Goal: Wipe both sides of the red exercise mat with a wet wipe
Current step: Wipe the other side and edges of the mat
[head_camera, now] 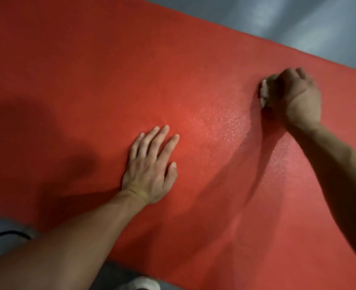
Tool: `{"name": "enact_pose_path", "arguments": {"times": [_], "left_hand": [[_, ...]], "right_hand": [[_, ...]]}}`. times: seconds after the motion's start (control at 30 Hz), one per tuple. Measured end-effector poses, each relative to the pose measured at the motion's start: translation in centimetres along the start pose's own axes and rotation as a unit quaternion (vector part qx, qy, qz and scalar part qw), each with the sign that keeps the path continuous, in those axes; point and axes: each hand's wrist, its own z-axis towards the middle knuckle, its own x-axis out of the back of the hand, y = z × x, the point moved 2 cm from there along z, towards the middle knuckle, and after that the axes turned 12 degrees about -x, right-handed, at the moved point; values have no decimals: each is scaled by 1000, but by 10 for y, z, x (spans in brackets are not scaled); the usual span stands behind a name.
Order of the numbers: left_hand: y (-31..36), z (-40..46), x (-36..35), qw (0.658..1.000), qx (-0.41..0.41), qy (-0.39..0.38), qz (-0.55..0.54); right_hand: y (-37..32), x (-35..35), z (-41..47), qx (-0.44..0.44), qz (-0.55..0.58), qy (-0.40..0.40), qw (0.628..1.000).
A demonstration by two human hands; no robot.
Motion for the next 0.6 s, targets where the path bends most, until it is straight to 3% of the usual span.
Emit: {"name": "enact_pose_path", "arguments": {"times": [0.1, 0.17, 0.3, 0.43, 0.6], "left_hand": [[0, 1, -1, 1000, 0, -6, -9], [0, 0, 2, 1000, 3, -12, -14], [14, -10, 21, 994, -21, 2, -105], [40, -31, 39, 936, 92, 51, -335], [53, -52, 39, 925, 79, 28, -370]], "right_hand": [[-27, -12, -30, 24, 43, -11, 999], [-52, -17, -52, 84, 49, -39, 994], [-89, -12, -111, 192, 118, -161, 961], [-99, 7, -173, 141, 229, -264, 926], [-91, 17, -227, 24, 281, -377, 882]]}}
